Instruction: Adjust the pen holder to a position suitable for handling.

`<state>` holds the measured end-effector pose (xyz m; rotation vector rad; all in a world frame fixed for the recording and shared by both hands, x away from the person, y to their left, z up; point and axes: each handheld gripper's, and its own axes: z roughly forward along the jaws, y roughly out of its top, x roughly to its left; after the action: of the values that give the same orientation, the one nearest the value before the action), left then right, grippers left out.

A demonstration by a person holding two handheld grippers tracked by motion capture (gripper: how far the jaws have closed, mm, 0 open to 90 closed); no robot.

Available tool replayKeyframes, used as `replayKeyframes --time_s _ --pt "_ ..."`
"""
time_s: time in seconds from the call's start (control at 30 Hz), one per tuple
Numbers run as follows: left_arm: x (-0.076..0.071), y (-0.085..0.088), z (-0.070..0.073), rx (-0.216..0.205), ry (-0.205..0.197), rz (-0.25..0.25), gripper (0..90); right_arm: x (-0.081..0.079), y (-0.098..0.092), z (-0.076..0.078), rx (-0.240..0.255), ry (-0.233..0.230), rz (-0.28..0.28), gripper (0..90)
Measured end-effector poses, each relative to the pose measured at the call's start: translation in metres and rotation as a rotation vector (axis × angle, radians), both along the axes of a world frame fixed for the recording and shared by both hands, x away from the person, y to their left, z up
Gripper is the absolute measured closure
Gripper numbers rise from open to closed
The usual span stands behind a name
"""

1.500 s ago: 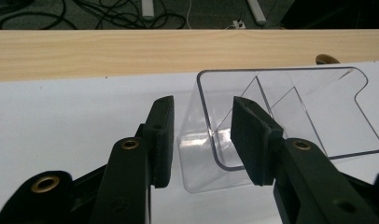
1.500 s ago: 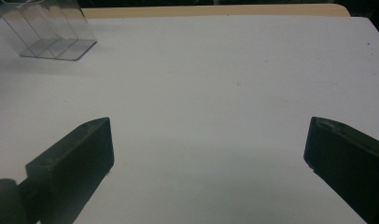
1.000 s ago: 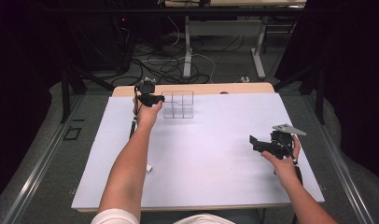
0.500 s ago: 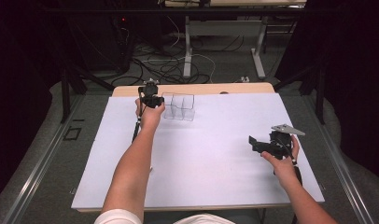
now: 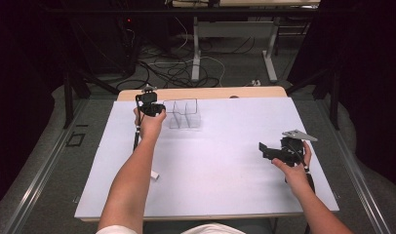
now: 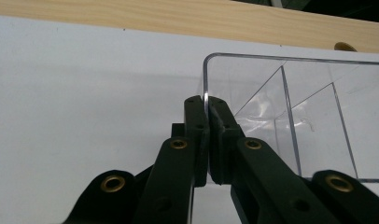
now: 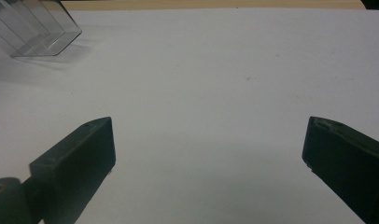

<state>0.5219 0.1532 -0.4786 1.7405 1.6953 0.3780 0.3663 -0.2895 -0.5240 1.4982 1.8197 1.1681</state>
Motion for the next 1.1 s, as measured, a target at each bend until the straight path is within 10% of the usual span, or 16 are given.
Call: replayKeyframes --time_s 0.7,1.1 --pt "-0.053 0.016 0.016 -0.078 0.036 0.014 88.4 -0.001 0.001 0.001 0.009 0.004 0.000 2.4" --pt "-0.080 0.022 0.013 -0.023 0.092 0.030 88.3 -0.002 0.002 0.001 0.018 0.012 -0.002 2.9"
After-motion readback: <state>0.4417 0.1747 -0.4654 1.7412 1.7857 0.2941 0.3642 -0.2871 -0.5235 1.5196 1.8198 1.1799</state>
